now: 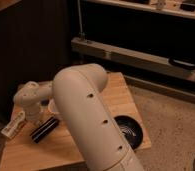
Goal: Push the eraser across the table
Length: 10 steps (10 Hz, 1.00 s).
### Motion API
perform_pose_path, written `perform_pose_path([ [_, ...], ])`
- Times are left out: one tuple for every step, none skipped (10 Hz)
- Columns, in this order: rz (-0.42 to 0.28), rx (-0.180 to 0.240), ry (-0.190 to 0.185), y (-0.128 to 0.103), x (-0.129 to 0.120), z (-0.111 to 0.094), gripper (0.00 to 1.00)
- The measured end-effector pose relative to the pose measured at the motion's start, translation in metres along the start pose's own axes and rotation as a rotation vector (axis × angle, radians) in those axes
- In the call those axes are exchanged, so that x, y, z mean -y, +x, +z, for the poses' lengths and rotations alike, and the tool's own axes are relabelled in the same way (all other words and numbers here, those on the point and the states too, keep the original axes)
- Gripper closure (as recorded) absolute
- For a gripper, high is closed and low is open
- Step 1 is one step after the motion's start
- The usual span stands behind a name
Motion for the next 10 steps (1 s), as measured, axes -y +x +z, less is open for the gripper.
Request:
perform_pose_path([
  [0.001, -0.006, 0.0, 0.003, 0.002, 0.001, 1.0],
  [0.003, -0.01, -0.001, 0.005, 0.003, 0.001, 1.0],
  [0.005, -0.014, 0.0, 0.007, 0.007, 0.0, 1.0],
  [0.007, -0.016, 0.003, 0.009, 0.011, -0.001, 1.0],
  [0.009, -0.018, 0.006, 0.011, 0.016, -0.002, 1.0],
  [0.011, -0.019, 0.007, 0.013, 0.018, -0.004, 1.0],
  [0.01, -0.019, 0.008, 0.015, 0.02, -0.005, 1.0],
  [0.007, -0.022, 0.009, 0.019, 0.022, -0.007, 1.0],
  [0.003, -0.026, 0.01, 0.023, 0.022, -0.006, 1.0],
  [0.001, -0.028, 0.009, 0.026, 0.023, -0.007, 1.0],
])
